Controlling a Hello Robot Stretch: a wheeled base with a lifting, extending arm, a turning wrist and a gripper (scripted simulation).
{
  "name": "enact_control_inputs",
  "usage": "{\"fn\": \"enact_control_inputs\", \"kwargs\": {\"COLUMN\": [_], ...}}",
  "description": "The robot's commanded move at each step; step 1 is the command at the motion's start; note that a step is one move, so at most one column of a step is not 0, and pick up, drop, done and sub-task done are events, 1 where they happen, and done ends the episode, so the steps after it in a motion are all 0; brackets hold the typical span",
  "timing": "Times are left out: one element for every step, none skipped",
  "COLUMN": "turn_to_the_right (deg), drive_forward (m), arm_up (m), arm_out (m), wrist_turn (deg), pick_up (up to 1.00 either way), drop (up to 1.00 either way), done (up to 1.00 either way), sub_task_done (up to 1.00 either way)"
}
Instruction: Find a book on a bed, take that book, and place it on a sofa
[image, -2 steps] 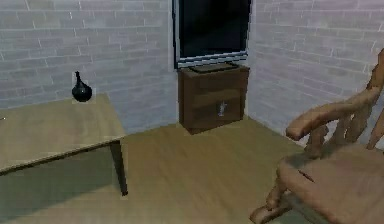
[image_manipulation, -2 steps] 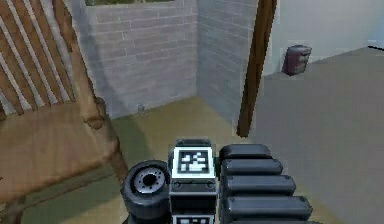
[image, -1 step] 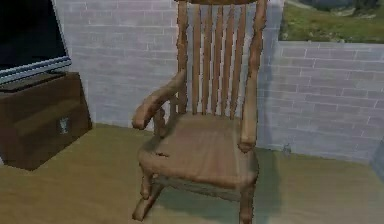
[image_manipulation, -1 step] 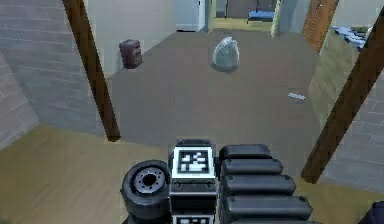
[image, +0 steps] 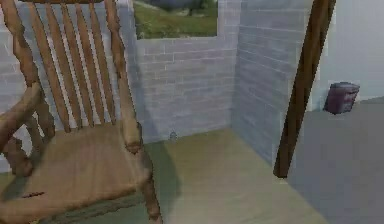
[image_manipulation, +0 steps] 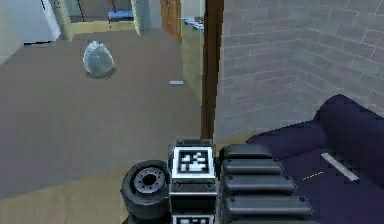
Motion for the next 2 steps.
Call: {"fn": "enact_control_inputs", "kwargs": {"turn_to_the_right": [45.0, 45.0], "drive_forward": [0.00, 0.00], "arm_up": [0.00, 0.00], "arm_out": [0.00, 0.00], "wrist_turn": [0.0, 0.0], "pick_up": [0.00, 0.00], "drop": [0.00, 0.00], "done": [0.00, 0.00], "sub_task_done": [0.00, 0.00]}}
